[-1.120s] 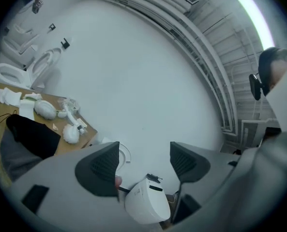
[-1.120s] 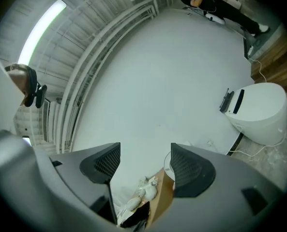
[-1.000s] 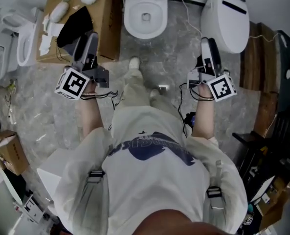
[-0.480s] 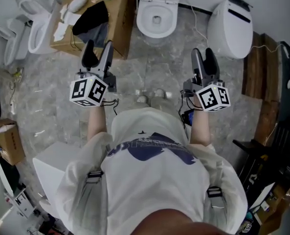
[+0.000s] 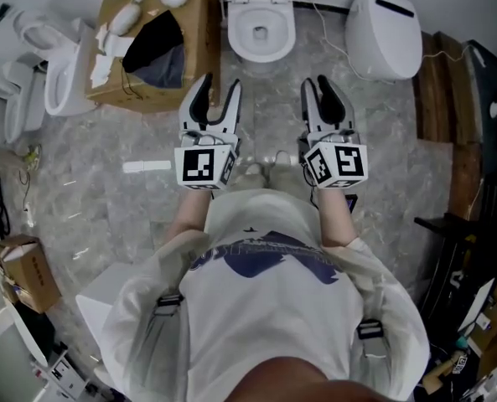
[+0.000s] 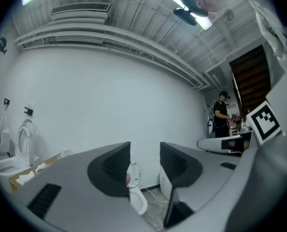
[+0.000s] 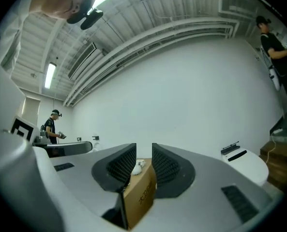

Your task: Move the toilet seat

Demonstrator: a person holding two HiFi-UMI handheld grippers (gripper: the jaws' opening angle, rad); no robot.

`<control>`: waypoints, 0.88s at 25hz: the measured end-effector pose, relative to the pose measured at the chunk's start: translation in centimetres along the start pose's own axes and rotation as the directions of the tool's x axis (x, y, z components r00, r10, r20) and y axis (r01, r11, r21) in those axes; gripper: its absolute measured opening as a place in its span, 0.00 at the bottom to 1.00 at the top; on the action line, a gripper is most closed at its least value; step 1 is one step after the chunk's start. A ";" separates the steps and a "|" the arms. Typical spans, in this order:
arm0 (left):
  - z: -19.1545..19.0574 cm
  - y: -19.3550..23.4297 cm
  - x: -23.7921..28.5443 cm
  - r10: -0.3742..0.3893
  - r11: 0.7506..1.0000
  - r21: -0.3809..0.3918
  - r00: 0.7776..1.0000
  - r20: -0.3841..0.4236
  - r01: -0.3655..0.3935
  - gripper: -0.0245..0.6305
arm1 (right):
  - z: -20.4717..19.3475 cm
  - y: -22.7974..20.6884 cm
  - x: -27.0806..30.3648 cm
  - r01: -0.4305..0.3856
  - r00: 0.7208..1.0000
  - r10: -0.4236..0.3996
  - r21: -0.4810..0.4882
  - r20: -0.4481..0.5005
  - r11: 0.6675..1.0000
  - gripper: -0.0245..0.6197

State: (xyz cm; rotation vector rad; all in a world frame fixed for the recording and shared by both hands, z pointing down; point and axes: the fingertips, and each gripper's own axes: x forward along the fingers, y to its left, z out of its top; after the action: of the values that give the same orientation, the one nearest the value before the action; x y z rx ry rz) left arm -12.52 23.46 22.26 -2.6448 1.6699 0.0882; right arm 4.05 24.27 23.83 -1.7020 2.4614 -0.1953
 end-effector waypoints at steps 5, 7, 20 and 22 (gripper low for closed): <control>0.9 -2.0 0.1 0.078 0.992 0.095 0.994 0.078 -0.085 0.09 | -0.1 0.0 -0.5 0.027 1.000 -0.026 -0.106 0.013 0.994 0.09; 1.1 -2.6 -0.2 0.129 0.985 0.100 0.987 0.095 -0.139 0.04 | -0.2 -0.4 -1.2 0.052 0.999 -0.050 -0.135 0.015 0.990 0.05; 0.7 -3.8 -0.2 0.175 0.983 0.047 0.980 0.094 -0.180 0.04 | 0.3 0.2 -1.3 0.039 0.998 -0.029 -0.197 0.052 0.980 0.05; 0.6 -4.0 0.1 0.170 0.983 0.049 0.981 0.096 -0.175 0.04 | 0.5 0.0 -1.3 0.042 0.998 -0.031 -0.196 0.059 0.980 0.05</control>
State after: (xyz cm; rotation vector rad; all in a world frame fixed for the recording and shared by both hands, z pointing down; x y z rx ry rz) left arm -8.94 25.11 21.54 -2.4120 1.8387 0.1585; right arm 4.55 25.46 23.36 -1.8019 2.4822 0.0944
